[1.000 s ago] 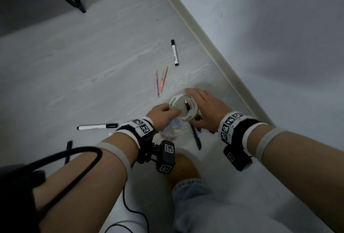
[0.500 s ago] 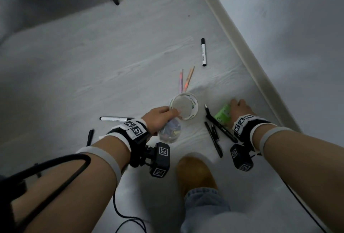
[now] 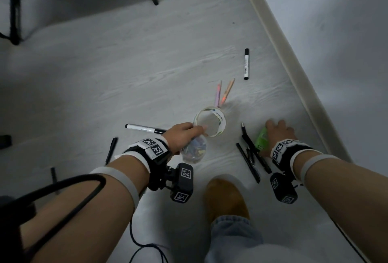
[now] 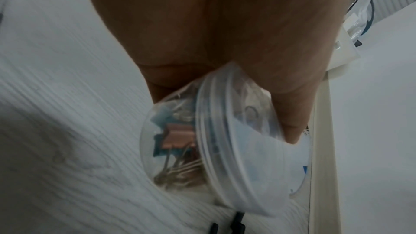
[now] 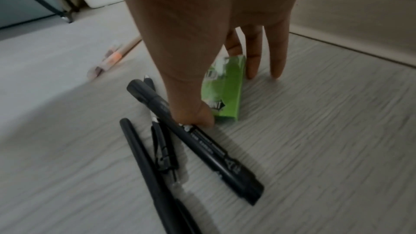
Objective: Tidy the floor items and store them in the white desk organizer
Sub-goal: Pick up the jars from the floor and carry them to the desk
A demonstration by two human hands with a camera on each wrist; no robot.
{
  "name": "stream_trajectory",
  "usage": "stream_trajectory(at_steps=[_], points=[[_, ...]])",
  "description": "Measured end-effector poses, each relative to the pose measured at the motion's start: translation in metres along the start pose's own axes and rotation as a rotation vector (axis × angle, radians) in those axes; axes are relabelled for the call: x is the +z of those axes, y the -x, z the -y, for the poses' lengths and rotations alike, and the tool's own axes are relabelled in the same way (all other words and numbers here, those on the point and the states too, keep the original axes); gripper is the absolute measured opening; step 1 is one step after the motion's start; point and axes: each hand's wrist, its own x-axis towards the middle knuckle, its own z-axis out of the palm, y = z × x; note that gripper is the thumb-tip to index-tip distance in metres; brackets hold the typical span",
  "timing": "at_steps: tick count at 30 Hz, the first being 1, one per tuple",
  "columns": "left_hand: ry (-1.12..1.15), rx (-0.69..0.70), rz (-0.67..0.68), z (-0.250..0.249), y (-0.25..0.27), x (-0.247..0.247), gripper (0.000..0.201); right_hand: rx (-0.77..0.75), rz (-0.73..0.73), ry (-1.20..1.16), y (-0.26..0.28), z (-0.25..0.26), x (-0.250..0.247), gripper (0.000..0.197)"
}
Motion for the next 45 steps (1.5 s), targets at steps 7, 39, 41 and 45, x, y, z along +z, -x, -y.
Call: stream_trajectory(at_steps=[7, 39, 41, 45], points=[[0.112, -0.019, -0.046, -0.015, 0.061, -0.021, 0.053, -0.209, -0.189, -0.634, 0.064, 0.058, -0.089, 0.065], [1.103, 0.154, -0.797, -0.114, 0.781, -0.294, 0.037, -0.986, 0.108, -0.242, 0.666, 0.475, -0.509, 0.021], [1.242, 0.236, -0.875, -0.078, 0.828, -0.313, 0.044, -1.097, 0.087, -0.130, 0.710, 0.520, -0.505, 0.026], [1.369, 0.306, -1.133, 0.003, 0.901, -0.348, 0.038, -1.257, 0.064, 0.048, 0.793, 0.605, -0.472, 0.026]])
